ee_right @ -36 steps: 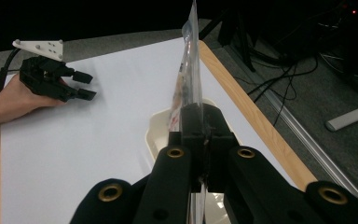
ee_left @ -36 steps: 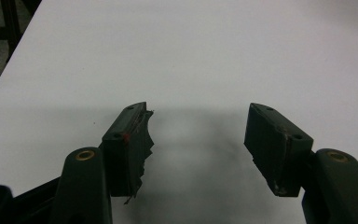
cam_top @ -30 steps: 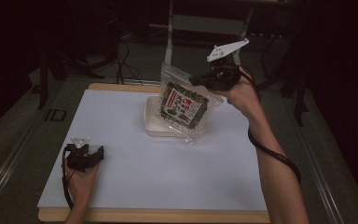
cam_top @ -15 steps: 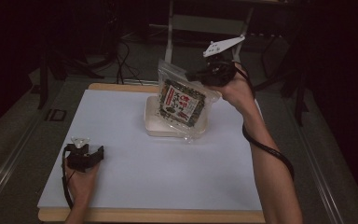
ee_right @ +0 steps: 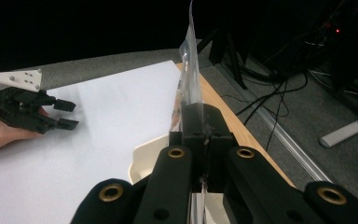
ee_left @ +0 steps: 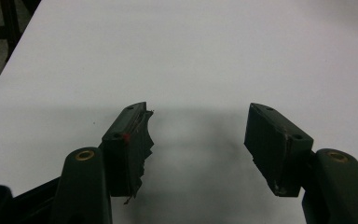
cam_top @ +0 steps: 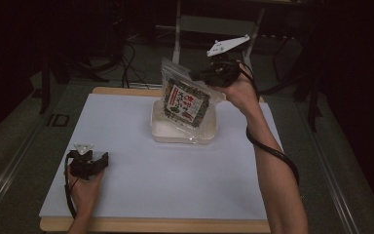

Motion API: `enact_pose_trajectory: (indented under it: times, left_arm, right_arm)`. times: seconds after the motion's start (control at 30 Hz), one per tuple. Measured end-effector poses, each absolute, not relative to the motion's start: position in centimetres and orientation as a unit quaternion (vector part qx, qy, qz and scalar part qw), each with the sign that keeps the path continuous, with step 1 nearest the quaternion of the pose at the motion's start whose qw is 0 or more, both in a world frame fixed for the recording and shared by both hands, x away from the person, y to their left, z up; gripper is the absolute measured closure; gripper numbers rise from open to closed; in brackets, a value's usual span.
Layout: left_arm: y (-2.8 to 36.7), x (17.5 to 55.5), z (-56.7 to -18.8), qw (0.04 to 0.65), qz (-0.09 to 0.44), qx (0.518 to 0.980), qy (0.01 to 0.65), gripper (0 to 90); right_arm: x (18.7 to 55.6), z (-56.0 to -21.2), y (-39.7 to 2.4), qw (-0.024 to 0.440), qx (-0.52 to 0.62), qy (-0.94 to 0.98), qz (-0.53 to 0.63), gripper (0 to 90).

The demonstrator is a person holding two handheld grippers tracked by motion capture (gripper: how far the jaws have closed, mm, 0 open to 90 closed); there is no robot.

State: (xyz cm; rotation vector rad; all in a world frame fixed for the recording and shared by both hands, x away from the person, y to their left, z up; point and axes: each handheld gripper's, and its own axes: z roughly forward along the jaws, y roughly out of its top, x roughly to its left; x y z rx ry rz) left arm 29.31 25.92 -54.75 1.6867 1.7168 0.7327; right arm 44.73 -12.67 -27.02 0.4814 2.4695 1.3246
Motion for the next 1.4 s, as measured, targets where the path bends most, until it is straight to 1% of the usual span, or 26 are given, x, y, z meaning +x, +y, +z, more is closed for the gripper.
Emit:
enact_pose_trajectory:
  times: [0.57, 0.8, 1.03, 1.4]
  left_arm:
    - [26.0, 29.3, -54.7, 0.310, 0.275, 0.637, 0.650, 39.8]
    - [26.0, 29.3, -54.7, 0.311, 0.274, 0.637, 0.650, 39.8]
    - [26.0, 29.3, -54.7, 0.311, 0.274, 0.638, 0.649, 39.8]
    - [26.0, 29.3, -54.8, 0.311, 0.275, 0.637, 0.649, 39.6]
  right_arm:
    - [45.6, -27.7, -11.4, 0.152, 0.160, 0.864, 0.453, 90.0]
    - [46.0, -28.1, -11.1, 0.143, 0.164, 0.861, 0.460, 90.0]
    - [46.5, -29.0, -10.7, 0.128, 0.172, 0.864, 0.455, 90.0]
    - [47.5, -31.2, -10.2, 0.118, 0.189, 0.872, 0.437, 90.0]
